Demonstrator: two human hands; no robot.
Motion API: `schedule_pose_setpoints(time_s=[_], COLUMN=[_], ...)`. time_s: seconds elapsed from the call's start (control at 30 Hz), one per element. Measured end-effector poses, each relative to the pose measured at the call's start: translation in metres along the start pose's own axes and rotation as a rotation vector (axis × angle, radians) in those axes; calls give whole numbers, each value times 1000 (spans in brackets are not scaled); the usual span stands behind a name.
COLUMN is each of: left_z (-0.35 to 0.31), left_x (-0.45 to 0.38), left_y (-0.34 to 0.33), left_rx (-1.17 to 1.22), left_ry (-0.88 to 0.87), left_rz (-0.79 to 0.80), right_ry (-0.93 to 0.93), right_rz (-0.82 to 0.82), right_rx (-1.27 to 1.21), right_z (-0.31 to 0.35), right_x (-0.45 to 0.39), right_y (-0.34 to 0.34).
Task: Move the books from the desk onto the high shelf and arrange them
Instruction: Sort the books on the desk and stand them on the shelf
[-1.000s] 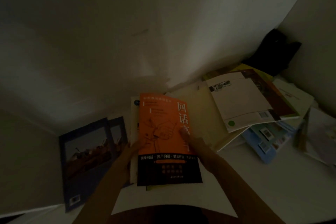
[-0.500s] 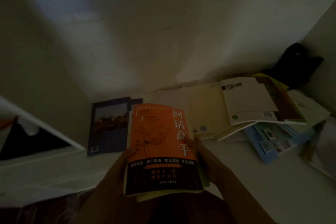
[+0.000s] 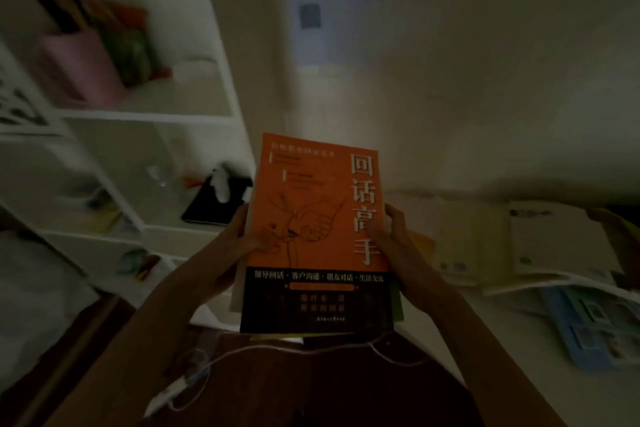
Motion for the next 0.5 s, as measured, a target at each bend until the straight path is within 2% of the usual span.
schedule_pose_setpoints(time_s=[0.27,0.5], left_z=[-142,-278], left_x=[37,67], left_y=[93,167], left_rx=[74,18], left_ry=[-473,-787], left_rz=[-241,-288], right_ry=[398,723], right_rz=[184,206], right_rx=[51,-30], right_z=[159,295], right_x=[-42,-62], right_y=[-125,-228])
Point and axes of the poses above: each hand's wrist, its own x-axis away from the middle knuckle, its own y-axis out of the back of the hand, z = x × y, the point moved 4 cm from there along -x, towards the middle knuckle, and after that the axes turned 6 degrees about -z, right-handed, at the moved point
